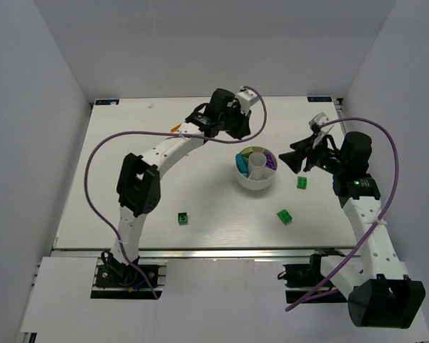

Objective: Sort the legos into containers by color

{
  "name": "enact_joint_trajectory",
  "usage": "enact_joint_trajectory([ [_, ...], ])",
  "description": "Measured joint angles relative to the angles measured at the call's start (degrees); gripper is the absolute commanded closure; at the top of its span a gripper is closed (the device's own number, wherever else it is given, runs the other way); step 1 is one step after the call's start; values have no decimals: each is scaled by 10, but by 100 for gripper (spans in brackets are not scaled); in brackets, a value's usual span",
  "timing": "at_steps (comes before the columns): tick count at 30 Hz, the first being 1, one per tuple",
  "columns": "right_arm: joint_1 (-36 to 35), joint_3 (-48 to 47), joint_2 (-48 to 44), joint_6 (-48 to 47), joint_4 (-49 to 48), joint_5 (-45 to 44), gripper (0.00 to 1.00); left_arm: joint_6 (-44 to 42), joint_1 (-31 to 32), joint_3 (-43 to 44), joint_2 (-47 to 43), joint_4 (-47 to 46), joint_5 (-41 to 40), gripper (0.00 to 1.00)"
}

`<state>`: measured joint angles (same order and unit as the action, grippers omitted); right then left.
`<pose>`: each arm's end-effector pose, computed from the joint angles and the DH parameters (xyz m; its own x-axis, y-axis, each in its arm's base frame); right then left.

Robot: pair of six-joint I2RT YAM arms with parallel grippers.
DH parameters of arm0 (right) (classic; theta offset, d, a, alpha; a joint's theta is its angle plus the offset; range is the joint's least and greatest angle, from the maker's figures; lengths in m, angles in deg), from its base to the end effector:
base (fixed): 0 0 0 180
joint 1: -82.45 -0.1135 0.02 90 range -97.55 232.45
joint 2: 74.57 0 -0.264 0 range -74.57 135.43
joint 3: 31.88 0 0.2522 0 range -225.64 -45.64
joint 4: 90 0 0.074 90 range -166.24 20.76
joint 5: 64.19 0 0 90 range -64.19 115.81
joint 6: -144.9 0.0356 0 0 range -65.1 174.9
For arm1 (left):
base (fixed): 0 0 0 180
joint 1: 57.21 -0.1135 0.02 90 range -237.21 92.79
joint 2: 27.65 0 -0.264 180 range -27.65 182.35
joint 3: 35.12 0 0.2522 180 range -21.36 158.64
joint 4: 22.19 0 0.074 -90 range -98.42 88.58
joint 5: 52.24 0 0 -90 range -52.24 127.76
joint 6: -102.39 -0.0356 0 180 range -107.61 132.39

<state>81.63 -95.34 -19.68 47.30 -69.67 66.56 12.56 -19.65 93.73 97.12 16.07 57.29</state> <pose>0.2160 0.0263 0.3465 -0.1161 -0.1019 -0.9880 -0.6711 0.7414 0.0024 0.3979 -0.3210 0.2879 -0.4477 0.3407 -0.8267 0.7924 0.5795 -0.1903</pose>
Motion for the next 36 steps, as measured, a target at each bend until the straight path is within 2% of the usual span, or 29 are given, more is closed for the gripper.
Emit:
enact_joint_trajectory([
  [1,0,0,2,-24,7,22,45,3,-2,-28,-29,-10,-16,100],
  [4,0,0,9,-101,45,74,61,16,-5,-117,-133,-34,-60,100],
  [6,0,-3,14,-151,83,88,63,27,-8,-196,-232,-50,-89,100],
  [7,0,-8,18,-178,111,87,62,31,-10,-243,-290,-59,-101,93],
  [8,0,-14,23,-200,134,82,59,35,-14,-287,-351,-64,-112,67],
  [9,0,-20,26,-217,156,73,53,37,-17,-333,-409,-73,-123,55],
  [10,0,-27,30,-233,180,57,43,40,-18,-376,-461,-79,-131,45],
  [12,-1,-39,39,-257,219,20,33,53,-19,-460,-563,-82,-153,25],
  [13,-1,-43,44,-267,233,7,27,56,-19,-496,-597,-85,-162,23],
  [16,-5,-47,71,-286,294,-62,25,70,-19,-600,-673,-79,-192,19],
  [20,-24,-5,89,-291,337,-132,28,76,-19,-678,-685,-51,-227,19],
  [24,-49,52,94,-290,364,-195,25,73,-19,-690,-689,-37,-256,19],
  [29,-82,66,123,-294,373,-253,11,70,-19,-690,-704,-38,-272,18],
  [36,-121,109,152,-292,358,-296,15,67,-19,-690,-704,-38,-278,18],
])
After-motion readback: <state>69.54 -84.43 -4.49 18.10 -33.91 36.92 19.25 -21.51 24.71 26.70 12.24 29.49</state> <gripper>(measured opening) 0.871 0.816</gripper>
